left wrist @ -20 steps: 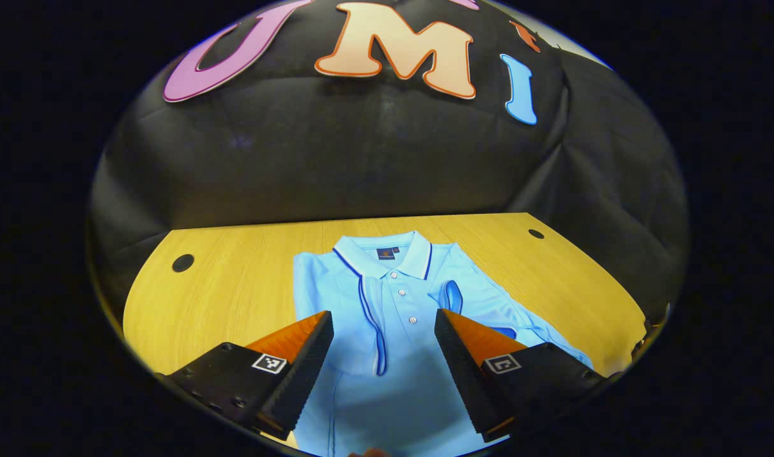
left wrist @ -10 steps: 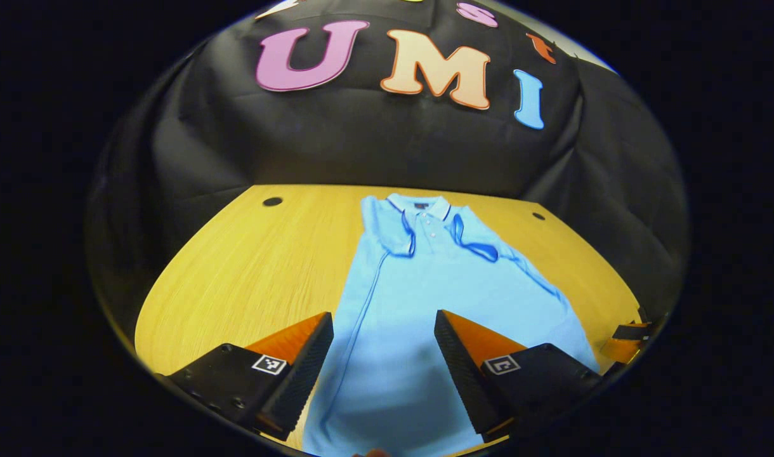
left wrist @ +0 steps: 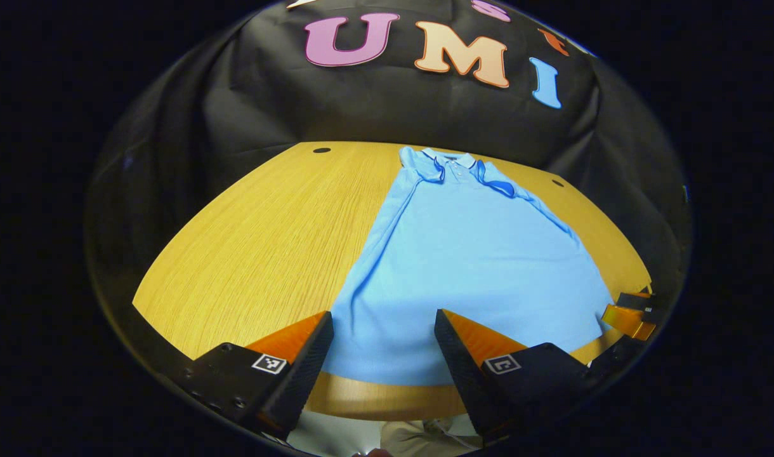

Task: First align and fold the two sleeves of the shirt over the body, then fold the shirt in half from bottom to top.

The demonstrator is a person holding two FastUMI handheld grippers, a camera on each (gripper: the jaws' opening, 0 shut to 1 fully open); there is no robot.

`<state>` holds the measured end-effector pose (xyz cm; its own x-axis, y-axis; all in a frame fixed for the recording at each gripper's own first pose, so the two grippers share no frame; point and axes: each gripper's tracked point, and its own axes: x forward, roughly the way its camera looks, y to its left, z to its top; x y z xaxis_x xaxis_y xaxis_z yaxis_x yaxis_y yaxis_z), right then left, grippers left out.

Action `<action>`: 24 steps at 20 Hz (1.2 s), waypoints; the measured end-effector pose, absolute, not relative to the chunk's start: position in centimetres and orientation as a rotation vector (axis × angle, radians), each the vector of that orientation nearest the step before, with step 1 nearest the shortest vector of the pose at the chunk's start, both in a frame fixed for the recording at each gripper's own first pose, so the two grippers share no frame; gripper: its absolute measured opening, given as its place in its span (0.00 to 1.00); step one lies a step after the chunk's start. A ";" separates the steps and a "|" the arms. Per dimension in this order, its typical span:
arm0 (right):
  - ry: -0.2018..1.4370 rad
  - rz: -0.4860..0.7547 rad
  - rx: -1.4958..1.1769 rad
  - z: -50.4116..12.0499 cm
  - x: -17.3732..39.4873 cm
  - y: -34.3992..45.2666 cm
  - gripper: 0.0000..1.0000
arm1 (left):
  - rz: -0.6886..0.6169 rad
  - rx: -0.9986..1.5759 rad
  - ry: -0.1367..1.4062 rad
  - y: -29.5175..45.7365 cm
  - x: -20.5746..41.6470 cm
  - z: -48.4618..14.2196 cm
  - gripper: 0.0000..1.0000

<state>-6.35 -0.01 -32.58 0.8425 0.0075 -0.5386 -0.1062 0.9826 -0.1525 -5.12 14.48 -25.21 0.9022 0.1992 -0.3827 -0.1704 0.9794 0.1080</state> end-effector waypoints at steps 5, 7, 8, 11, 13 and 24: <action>0.548 0.088 -0.225 -33.0 -6.4 0.2 0.94 | 0.208 0.117 0.396 14.6 -5.1 -26.0 0.96; 0.536 0.096 -0.215 -33.1 -6.7 0.5 0.91 | 0.197 0.127 0.375 14.2 -4.9 -26.0 0.97; 0.536 0.107 -0.213 -33.2 -6.8 0.7 0.96 | 0.198 0.131 0.367 14.3 -4.8 -26.0 0.95; 0.532 0.147 -0.212 -33.6 -6.9 1.8 0.68 | 0.190 0.108 0.357 13.2 -4.7 -26.2 0.72; 0.546 0.168 -0.187 -33.8 -6.9 2.3 0.47 | 0.167 0.103 0.352 12.1 -4.4 -26.3 0.38; 0.522 0.175 -0.138 -30.1 -6.4 3.1 0.03 | 0.199 0.001 0.338 12.0 -4.6 -23.4 0.00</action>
<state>-6.41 3.13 -30.07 0.8525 0.1308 -0.5060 -0.2009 0.9758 -0.0862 -4.62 12.03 -23.44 0.9242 0.1938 -0.3292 -0.1935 0.9805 0.0339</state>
